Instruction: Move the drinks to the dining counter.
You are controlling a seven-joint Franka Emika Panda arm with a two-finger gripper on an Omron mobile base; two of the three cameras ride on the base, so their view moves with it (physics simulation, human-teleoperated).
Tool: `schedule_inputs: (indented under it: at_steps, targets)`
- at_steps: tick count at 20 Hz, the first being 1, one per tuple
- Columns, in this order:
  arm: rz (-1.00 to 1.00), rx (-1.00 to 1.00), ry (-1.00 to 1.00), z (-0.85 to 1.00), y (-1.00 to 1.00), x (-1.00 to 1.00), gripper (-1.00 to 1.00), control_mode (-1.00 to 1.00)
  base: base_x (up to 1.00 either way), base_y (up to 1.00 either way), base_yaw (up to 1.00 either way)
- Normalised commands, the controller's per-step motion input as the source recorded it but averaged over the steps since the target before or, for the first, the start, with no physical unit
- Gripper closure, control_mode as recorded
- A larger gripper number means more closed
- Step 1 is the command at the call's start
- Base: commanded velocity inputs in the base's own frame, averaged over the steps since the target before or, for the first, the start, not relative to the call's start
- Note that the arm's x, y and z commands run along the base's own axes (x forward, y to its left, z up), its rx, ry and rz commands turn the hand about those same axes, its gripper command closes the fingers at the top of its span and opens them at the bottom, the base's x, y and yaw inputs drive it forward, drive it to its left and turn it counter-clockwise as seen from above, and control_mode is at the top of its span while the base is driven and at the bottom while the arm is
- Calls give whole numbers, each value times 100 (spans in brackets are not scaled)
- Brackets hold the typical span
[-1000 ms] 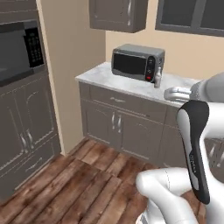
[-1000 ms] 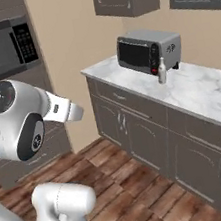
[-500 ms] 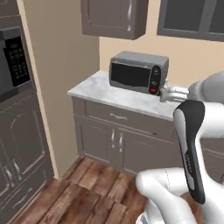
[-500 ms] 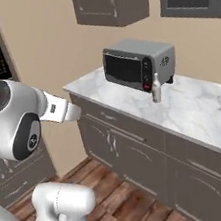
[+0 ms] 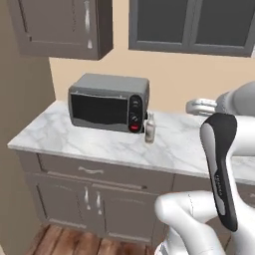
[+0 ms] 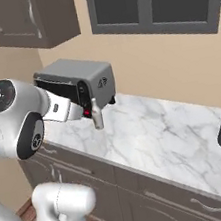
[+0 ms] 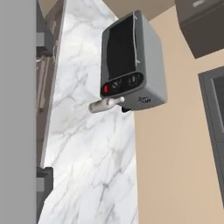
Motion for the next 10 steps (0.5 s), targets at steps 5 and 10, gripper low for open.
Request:
schedule_inputs:
  at_steps: [5, 10]
  targets:
    - [0, 0, 0, 0, 0, 0, -100, 100, 100, 58, -18]
    - [0, 0, 0, 0, 0, 0, -100, 100, 85, 58, -2]
